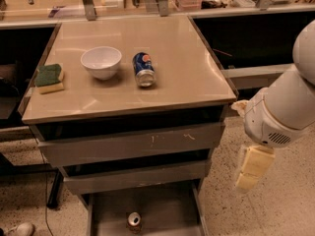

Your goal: Pick orange can from bottom drawer and place on counter

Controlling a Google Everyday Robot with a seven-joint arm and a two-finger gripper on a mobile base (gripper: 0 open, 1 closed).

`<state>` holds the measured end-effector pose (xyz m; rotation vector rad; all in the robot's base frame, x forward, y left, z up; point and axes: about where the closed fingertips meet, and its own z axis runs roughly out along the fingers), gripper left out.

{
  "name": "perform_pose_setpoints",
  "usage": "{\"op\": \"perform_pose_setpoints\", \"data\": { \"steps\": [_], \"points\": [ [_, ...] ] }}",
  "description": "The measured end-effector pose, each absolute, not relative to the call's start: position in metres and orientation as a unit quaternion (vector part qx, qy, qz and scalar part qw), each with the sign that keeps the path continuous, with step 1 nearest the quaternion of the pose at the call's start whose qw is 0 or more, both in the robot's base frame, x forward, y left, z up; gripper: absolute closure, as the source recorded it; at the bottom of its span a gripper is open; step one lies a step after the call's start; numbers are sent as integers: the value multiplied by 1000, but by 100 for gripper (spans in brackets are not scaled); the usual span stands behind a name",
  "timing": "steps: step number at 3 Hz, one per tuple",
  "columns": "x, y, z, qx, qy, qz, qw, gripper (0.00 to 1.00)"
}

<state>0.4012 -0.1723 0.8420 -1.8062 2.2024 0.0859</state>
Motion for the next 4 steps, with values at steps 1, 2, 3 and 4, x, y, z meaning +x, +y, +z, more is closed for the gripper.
{"op": "perform_pose_setpoints", "data": {
  "steps": [1, 2, 3, 4],
  "points": [
    [383, -139, 799, -640, 748, 82, 153, 0],
    [359, -95, 725, -643, 736, 146, 154, 0],
    [344, -60, 649, -627, 739, 204, 136, 0],
    [344, -60, 650, -628, 739, 203, 136, 0]
  ]
}}
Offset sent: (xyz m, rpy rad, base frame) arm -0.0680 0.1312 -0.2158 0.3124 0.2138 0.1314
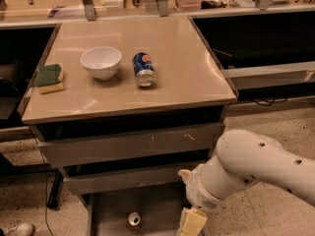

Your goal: Pick orange can from bottom drawer and place on counter

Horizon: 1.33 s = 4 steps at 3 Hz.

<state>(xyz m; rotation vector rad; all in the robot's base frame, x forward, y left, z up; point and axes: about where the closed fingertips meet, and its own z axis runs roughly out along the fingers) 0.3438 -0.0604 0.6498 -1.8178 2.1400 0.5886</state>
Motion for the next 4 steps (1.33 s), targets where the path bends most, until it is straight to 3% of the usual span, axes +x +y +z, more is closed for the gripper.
{"op": "perform_pose_setpoints", "data": {
  "steps": [3, 4],
  "points": [
    [327, -1, 469, -581, 757, 285, 96, 0],
    [322, 3, 458, -576, 757, 295, 92, 0]
  ]
}}
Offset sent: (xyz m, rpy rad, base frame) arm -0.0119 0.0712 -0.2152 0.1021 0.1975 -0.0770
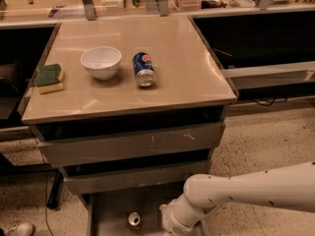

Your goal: Pick orange can from bottom drawer and place on counter

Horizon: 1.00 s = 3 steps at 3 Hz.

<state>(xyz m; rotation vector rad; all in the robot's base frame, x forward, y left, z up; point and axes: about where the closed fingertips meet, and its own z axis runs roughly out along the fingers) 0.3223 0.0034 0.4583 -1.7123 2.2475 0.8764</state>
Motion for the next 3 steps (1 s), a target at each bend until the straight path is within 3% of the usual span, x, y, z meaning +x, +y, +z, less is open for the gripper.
{"op": "perform_pose_setpoints", "data": {
  "steps": [1, 3],
  "points": [
    [322, 3, 460, -582, 751, 295, 99, 0],
    [384, 18, 402, -542, 742, 333, 210, 0]
  ]
}}
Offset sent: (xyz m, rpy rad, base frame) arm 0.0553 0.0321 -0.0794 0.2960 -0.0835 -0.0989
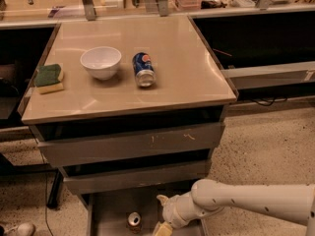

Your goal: Pick orange can from bottom drawer and place on counter

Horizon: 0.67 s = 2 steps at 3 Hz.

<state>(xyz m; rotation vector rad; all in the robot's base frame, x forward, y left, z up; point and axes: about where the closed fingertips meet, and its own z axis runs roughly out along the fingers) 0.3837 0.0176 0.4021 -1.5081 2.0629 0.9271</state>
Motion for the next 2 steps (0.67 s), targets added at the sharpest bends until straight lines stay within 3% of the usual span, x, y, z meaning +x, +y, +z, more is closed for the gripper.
{"op": "perform_pose_setpoints", "data": {
  "steps": [2],
  "points": [
    [392, 27, 349, -510, 744, 366, 230, 0]
  ]
}}
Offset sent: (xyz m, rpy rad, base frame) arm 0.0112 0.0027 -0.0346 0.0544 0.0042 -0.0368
